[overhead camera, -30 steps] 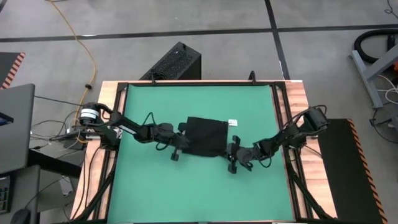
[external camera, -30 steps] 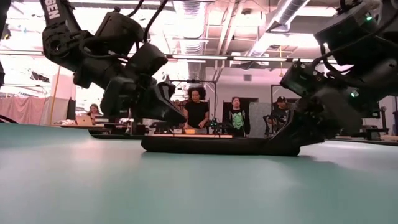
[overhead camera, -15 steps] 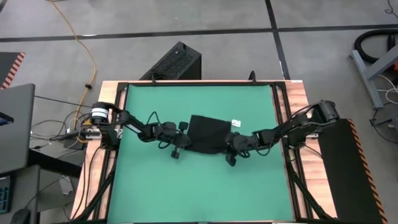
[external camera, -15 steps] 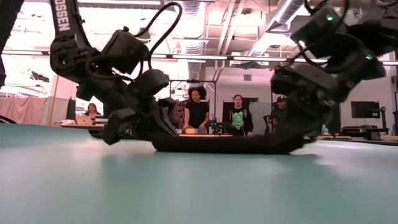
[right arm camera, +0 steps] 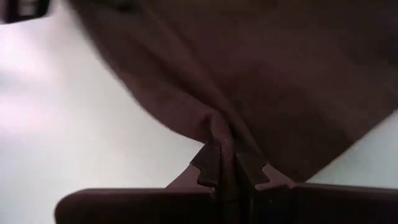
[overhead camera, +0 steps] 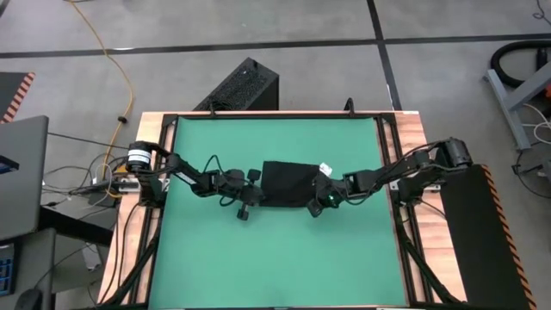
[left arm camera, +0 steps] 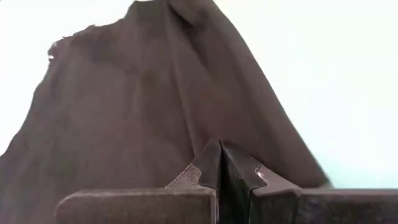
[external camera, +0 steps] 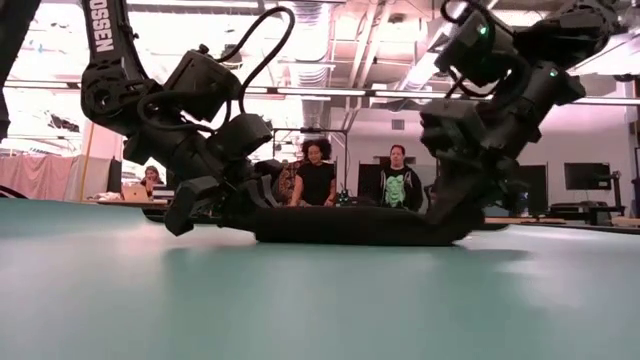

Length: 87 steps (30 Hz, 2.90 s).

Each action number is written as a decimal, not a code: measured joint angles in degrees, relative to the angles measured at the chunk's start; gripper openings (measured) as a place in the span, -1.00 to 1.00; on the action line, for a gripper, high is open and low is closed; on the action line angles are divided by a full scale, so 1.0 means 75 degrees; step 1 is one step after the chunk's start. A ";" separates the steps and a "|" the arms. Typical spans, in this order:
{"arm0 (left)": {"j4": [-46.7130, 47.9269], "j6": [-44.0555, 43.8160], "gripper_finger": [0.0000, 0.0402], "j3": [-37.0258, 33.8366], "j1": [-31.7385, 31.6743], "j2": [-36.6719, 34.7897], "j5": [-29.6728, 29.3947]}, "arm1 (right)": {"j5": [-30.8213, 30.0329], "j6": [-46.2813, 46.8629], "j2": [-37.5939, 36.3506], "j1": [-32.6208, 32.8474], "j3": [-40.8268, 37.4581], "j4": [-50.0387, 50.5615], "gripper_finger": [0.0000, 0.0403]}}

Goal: Roll towel
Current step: Roll the black towel

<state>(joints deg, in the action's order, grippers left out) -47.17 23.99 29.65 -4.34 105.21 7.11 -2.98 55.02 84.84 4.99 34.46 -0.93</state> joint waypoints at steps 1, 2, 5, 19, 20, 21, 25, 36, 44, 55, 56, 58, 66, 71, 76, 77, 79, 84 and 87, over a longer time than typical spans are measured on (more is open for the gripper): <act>0.0022 -0.0045 -1.00 0.0000 0.0000 0.0000 0.0015 | -0.0003 0.0102 0.0000 -0.0016 0.0000 0.0170 -0.85; 0.0031 -0.0085 -1.00 0.0000 0.0000 0.0000 0.0028 | -0.0003 0.0150 -0.0002 -0.0042 0.0000 0.0288 -0.85; 0.0064 -0.0085 -1.00 0.0000 -0.0003 0.0000 0.0157 | -0.0013 0.0199 -0.0004 -0.0038 0.0003 0.0303 -0.85; 0.0092 0.0243 -1.00 -0.0003 0.0125 -0.0470 -0.0279 | 0.0577 0.0545 -0.0006 -0.0183 0.0003 -0.0144 -0.85; 0.0095 0.0329 -1.00 -0.0003 0.0125 -0.0595 -0.0367 | 0.0616 0.0545 -0.0006 -0.0196 0.0003 -0.0209 -0.85; 0.0101 0.0424 -1.00 -0.0003 0.0125 -0.0745 -0.0440 | 0.0630 0.0545 -0.0006 -0.0208 0.0006 -0.0244 -0.85; 0.0046 0.1044 -1.00 -0.0003 0.0039 -0.1235 -0.0761 | 0.0850 0.0541 -0.0006 -0.0347 0.0006 -0.0282 -0.85; 0.0004 0.1254 -1.00 0.0195 -0.1032 -0.0610 0.0800 | 0.1823 0.0546 -0.0015 -0.0806 0.0011 -0.0670 -0.85; -0.0001 0.1329 -1.00 0.0630 -0.1097 0.0313 0.0980 | 0.2212 0.0867 -0.0074 -0.1319 0.0015 -0.0291 -0.85; 0.0044 0.0849 -1.00 0.0868 -0.1211 0.1028 0.1221 | 0.2340 0.0973 -0.0268 -0.1789 0.0012 0.0085 -0.86; 0.0079 0.0816 -1.00 0.0868 -0.1230 0.1037 0.1264 | 0.2348 0.0980 -0.0324 -0.1849 0.0012 0.0080 -0.86; 0.0143 0.0749 -1.00 0.0868 -0.1254 0.1040 0.1316 | 0.2384 0.0980 -0.0411 -0.2002 0.0012 0.0108 -0.86; 0.0378 0.0576 -1.00 0.0867 -0.1256 0.1043 0.1397 | 0.2198 0.0782 -0.0505 -0.2405 0.0012 0.1214 -0.86; 0.0391 0.0546 -1.00 0.0866 -0.1256 0.1043 0.1413 | 0.2192 0.0610 -0.0504 -0.2537 0.0012 0.1114 -0.86; 0.0401 0.0518 -1.00 0.0860 -0.1238 0.1043 0.1542 | 0.2191 0.0427 -0.0501 -0.2709 0.0012 0.1087 -0.86; 0.0398 0.0518 -1.00 0.0860 -0.1230 0.1043 0.1491 | 0.2192 0.0395 -0.0502 -0.2735 0.0012 0.1086 -0.86; 0.0435 0.0581 -1.00 0.0854 -0.1224 0.0986 0.1417 | 0.2184 0.0287 -0.0501 -0.2739 0.0012 0.1087 -0.86; 0.0695 0.0555 -1.00 0.0828 -0.1200 0.0321 0.1116 | 0.2151 0.0055 -0.0498 -0.2736 0.0012 0.1101 -0.86; 0.1064 0.0584 -1.00 0.0822 -0.1112 -0.0311 0.0556 | 0.2148 -0.0122 -0.0495 -0.2736 0.0009 0.1120 -0.86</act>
<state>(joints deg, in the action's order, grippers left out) -39.19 28.37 35.82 -12.68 102.88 11.28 13.13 54.10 81.12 -15.53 34.52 7.47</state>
